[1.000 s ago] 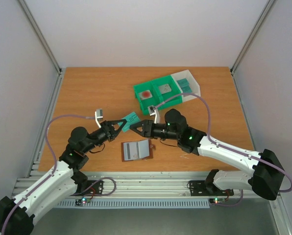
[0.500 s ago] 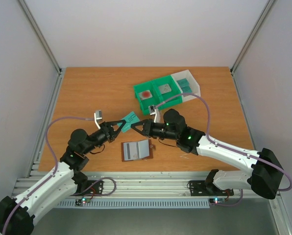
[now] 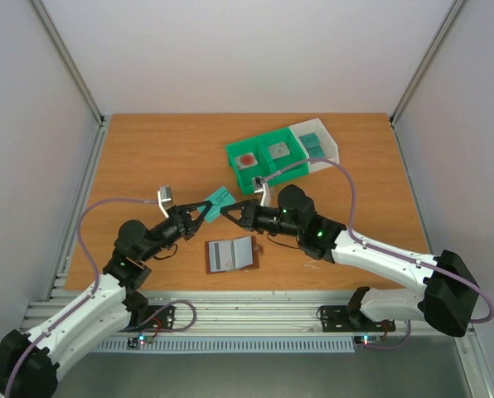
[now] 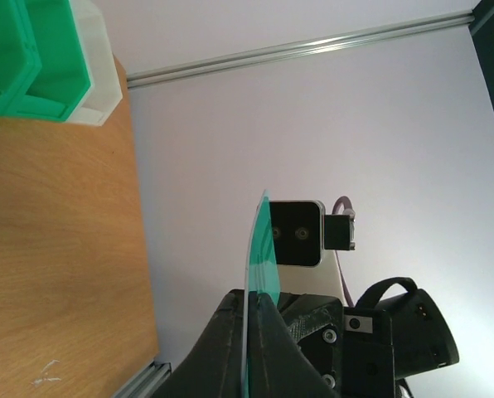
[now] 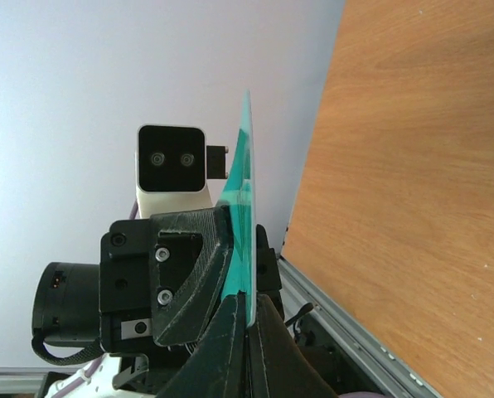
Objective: Take the credit cards out of the card holder
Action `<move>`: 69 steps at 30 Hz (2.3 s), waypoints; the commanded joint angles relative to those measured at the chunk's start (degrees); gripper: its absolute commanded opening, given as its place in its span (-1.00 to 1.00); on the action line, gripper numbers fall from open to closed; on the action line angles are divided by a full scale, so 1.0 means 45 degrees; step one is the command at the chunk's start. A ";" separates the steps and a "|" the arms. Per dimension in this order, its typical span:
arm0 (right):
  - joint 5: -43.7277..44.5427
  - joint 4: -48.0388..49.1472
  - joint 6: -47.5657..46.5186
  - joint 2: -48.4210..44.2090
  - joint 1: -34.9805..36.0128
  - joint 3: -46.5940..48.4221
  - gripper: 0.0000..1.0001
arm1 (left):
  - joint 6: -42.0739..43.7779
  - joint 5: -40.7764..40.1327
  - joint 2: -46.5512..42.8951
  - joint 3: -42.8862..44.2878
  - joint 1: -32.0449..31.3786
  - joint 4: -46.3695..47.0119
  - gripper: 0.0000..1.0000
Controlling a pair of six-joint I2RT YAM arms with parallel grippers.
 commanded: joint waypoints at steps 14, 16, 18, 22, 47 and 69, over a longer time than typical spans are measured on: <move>0.0123 0.0145 -0.0797 -0.0152 -0.0800 0.0201 -0.98 | 0.0798 -0.0066 -0.0807 0.0309 -0.0033 -0.2203 0.63; -0.0019 -0.0127 -0.1008 -0.0268 -0.1252 0.0298 -0.98 | 0.1154 -0.0182 -0.1042 0.0544 -0.0033 -0.3216 0.90; -0.0400 -0.0647 -0.1148 -0.0226 -0.1825 0.0534 -0.98 | 0.1588 -0.0335 -0.1201 0.0919 -0.0033 -0.4564 0.99; -0.0990 -0.0989 -0.1390 -0.0101 -0.3009 0.0750 -0.98 | 0.3110 -0.0552 -0.1248 0.1859 -0.0033 -0.6855 0.99; -0.0351 -0.4040 -0.5354 0.4636 -0.9960 0.4825 -0.98 | 0.8154 -0.1558 0.0983 0.4660 -0.0030 -1.2353 0.96; 0.1208 -0.4991 -0.6674 1.0026 -1.1285 0.9583 -0.98 | 0.7934 -0.2008 0.1461 0.4402 -0.0021 -1.1915 0.92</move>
